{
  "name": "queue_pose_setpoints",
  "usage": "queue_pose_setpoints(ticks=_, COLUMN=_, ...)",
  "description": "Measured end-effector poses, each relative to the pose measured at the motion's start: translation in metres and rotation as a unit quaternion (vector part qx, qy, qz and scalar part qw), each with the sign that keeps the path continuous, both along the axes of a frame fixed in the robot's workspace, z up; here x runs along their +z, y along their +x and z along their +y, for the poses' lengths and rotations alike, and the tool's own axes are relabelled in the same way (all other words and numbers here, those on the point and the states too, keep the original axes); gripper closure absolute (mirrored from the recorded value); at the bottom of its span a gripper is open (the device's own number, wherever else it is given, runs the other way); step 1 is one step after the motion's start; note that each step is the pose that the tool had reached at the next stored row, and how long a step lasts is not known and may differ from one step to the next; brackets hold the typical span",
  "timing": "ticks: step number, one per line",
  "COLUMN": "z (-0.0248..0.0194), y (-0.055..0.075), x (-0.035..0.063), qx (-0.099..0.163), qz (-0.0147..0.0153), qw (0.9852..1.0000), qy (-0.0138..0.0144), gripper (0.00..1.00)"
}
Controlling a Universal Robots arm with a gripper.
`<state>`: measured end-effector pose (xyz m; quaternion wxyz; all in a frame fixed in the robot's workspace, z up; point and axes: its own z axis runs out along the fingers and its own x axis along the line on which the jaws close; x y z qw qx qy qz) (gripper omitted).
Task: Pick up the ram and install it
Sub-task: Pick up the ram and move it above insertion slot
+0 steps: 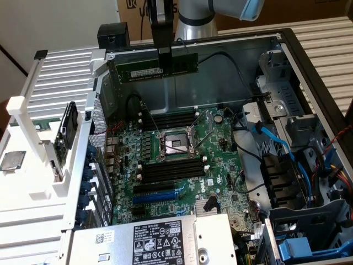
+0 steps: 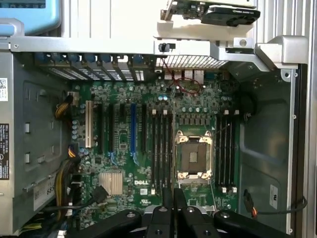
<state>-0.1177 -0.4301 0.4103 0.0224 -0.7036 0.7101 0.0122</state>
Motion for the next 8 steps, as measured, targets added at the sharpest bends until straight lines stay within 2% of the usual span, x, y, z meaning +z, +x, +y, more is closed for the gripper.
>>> queue_pose_setpoints(ticks=8, z=0.0, y=0.002, x=-0.0147, qx=0.0, qz=0.0, qw=1.0, qy=0.0011, gripper=0.87)
